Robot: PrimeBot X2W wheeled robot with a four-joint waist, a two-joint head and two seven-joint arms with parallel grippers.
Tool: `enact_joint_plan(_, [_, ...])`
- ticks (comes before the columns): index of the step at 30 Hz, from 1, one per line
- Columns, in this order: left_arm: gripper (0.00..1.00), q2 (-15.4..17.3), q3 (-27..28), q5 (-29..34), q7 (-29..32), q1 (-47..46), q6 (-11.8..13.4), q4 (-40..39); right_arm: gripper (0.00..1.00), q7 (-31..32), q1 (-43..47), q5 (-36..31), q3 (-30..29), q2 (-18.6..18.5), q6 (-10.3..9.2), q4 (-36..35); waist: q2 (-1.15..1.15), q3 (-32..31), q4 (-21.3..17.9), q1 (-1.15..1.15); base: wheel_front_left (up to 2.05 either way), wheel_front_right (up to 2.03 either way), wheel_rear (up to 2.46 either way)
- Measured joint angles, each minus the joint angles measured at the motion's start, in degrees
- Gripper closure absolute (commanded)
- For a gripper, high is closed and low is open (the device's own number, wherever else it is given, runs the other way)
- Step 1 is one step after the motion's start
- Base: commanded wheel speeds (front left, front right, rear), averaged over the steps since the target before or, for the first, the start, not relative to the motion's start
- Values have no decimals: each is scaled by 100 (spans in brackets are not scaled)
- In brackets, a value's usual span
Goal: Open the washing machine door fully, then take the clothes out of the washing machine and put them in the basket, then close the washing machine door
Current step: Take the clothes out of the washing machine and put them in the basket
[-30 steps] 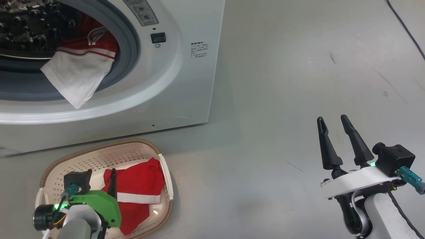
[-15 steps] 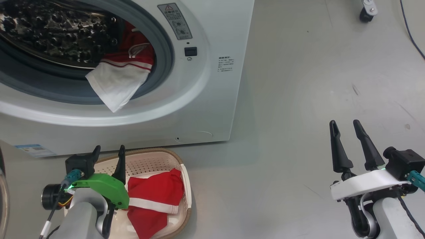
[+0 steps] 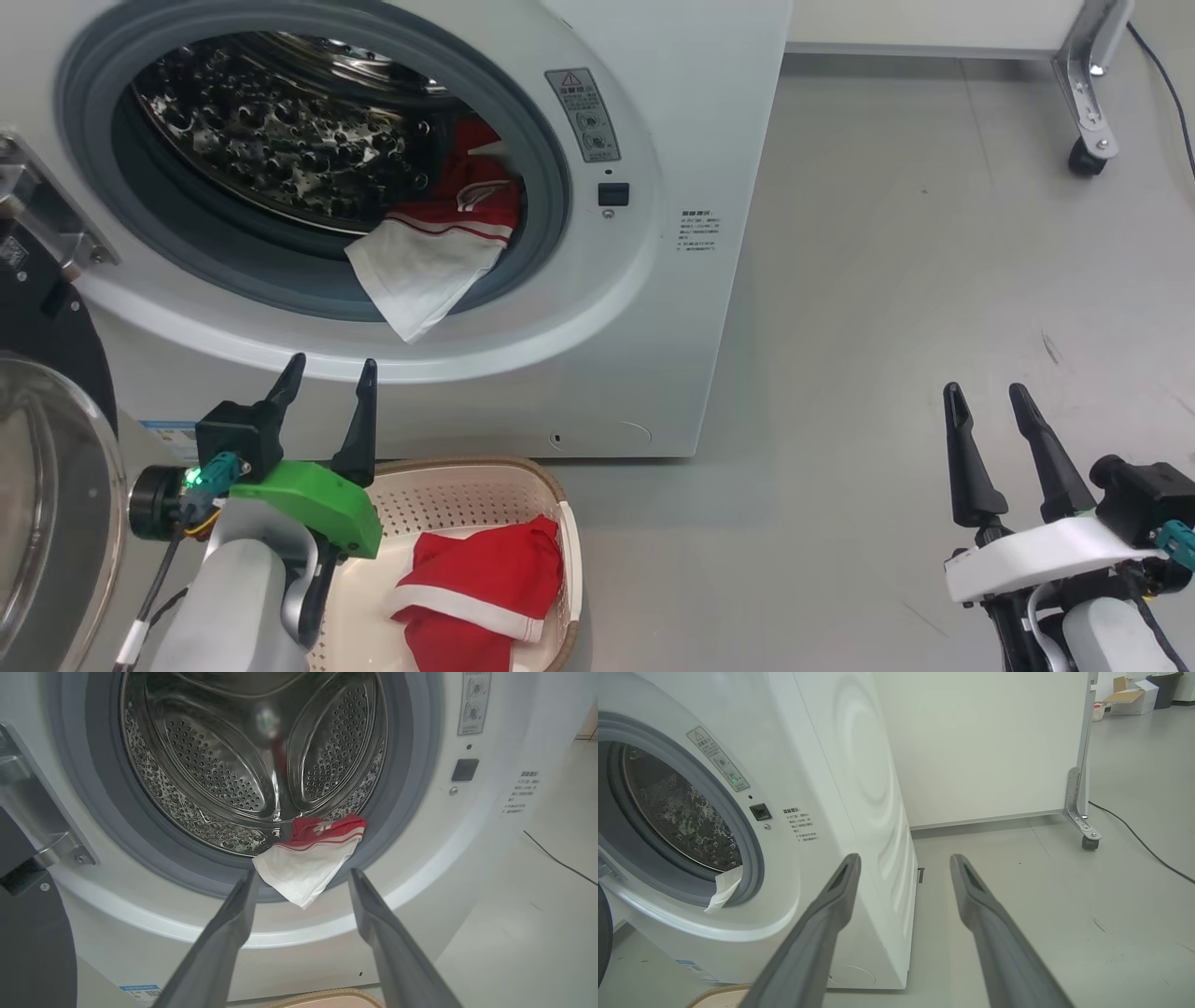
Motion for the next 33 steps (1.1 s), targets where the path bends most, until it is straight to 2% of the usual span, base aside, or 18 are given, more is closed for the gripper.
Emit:
enact_joint_plan(12, [0,-4,91,-54,0,660,-34,-927,0,0,296,0,-38,-4,-1,-108,0,-275,232,0,0,0,0])
enact_joint_plan(19, [0,-7,-188,179,0,917,-82,-1212,0,0,306,0,-37,-2,-1,-144,0,-279,237,0,0,0,0])
enact_joint_plan(33, [0,-4,-155,179,-1,1245,-82,-1636,0,0,407,0,-34,10,-1,-216,0,-225,202,0,0,0,0])
